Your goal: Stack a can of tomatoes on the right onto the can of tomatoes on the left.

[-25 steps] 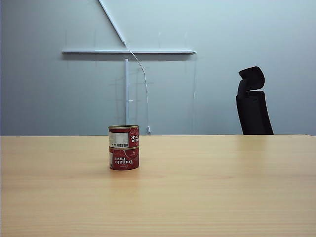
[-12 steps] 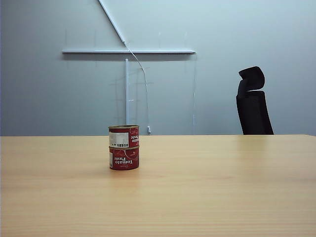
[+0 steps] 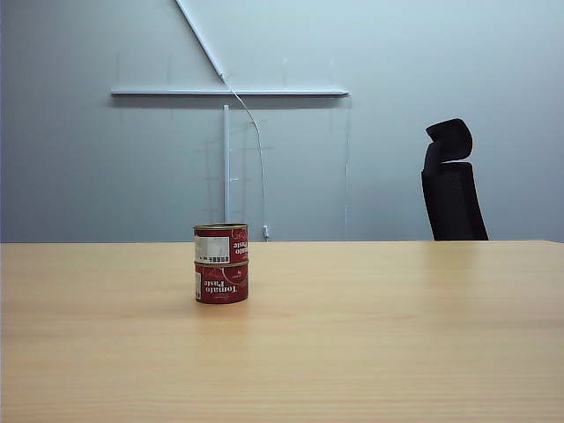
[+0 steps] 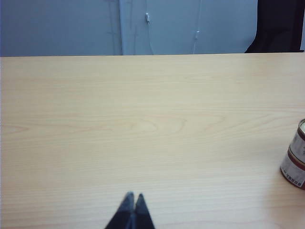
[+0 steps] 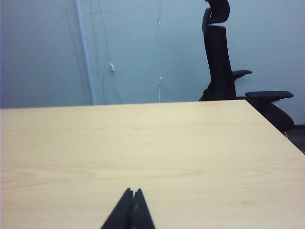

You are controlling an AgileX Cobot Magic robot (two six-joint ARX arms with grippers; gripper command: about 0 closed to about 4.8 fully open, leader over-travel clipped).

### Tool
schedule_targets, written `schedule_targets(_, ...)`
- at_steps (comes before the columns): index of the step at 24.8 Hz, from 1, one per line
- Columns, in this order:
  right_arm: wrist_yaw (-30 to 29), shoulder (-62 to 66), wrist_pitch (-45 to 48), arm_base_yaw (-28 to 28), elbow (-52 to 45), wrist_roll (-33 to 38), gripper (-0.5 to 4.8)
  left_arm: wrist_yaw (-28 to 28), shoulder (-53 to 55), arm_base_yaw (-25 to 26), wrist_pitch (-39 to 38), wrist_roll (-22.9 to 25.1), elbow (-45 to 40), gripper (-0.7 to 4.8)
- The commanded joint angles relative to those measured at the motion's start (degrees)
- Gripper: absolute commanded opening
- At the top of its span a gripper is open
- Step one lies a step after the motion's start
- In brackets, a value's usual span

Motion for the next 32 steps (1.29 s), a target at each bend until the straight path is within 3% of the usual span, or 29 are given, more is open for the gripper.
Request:
schedule_targets(1, -0.09, -0.11, 0.52, 0.09, -0.24, -1.84, -0.09, 0.15, 0.00, 0.04, 0.28, 0.00, 0.22, -0.04)
schedule_targets(32, 0.07, -0.11, 0.44, 0.07, -0.24, -3.13, -0.08, 0.15, 0.00, 0.04, 0.28, 0.00, 0.22, -0.04)
